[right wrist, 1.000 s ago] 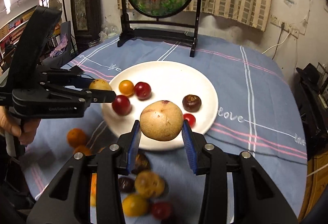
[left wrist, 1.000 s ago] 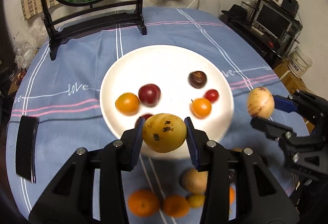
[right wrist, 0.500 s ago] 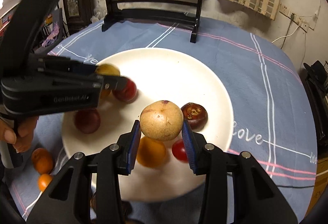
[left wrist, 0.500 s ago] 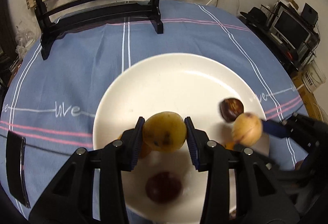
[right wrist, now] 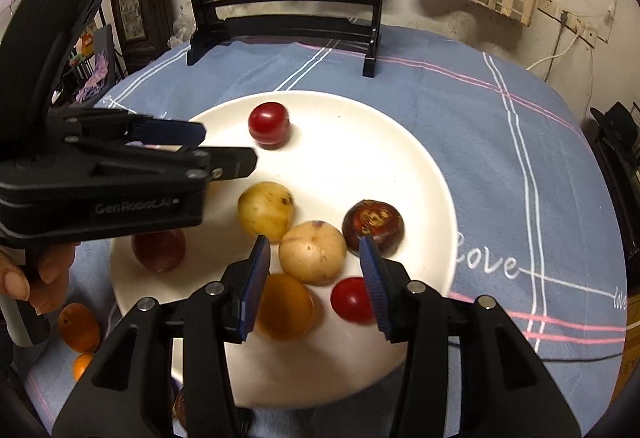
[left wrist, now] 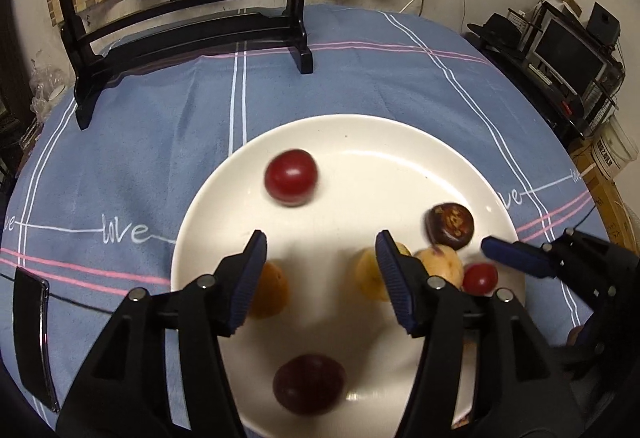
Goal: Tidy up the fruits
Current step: 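Lower both fruits onto the plate and open both grippers, then withdraw both open grippers from the plate toward the fruit cluster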
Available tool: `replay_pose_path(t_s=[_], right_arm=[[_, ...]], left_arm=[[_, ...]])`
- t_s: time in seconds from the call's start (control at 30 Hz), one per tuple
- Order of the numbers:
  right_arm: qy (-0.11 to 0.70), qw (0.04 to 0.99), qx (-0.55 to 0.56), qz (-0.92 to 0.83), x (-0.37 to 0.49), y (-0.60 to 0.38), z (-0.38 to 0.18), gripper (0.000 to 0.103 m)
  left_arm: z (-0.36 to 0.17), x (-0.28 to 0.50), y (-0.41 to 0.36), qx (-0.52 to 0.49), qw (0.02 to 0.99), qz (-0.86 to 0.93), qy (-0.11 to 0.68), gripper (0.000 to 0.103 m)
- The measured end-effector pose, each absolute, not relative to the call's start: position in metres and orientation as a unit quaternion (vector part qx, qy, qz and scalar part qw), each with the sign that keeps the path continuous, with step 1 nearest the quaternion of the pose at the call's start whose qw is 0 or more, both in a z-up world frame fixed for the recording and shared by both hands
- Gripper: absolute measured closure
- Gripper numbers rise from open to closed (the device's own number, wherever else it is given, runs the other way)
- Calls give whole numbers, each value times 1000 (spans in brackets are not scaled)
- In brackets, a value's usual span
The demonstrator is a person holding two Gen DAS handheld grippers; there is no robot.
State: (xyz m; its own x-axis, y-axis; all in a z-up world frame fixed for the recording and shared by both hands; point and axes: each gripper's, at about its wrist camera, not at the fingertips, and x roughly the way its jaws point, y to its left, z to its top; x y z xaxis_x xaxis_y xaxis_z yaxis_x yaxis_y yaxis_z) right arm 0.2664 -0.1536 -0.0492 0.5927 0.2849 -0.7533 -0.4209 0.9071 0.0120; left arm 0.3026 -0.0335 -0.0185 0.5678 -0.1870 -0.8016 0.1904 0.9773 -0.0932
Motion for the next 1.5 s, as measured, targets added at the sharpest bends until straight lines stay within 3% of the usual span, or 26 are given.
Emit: replay_pose_path(t_s=[0.73, 1.5], right_arm=[[388, 906, -30, 167, 156, -215, -40, 46], [403, 903, -19, 147, 76, -240, -70, 43]], left_arm=[[-2, 166, 6, 8, 900, -89, 427, 32], [-38, 89, 42, -8, 892, -59, 448, 30]])
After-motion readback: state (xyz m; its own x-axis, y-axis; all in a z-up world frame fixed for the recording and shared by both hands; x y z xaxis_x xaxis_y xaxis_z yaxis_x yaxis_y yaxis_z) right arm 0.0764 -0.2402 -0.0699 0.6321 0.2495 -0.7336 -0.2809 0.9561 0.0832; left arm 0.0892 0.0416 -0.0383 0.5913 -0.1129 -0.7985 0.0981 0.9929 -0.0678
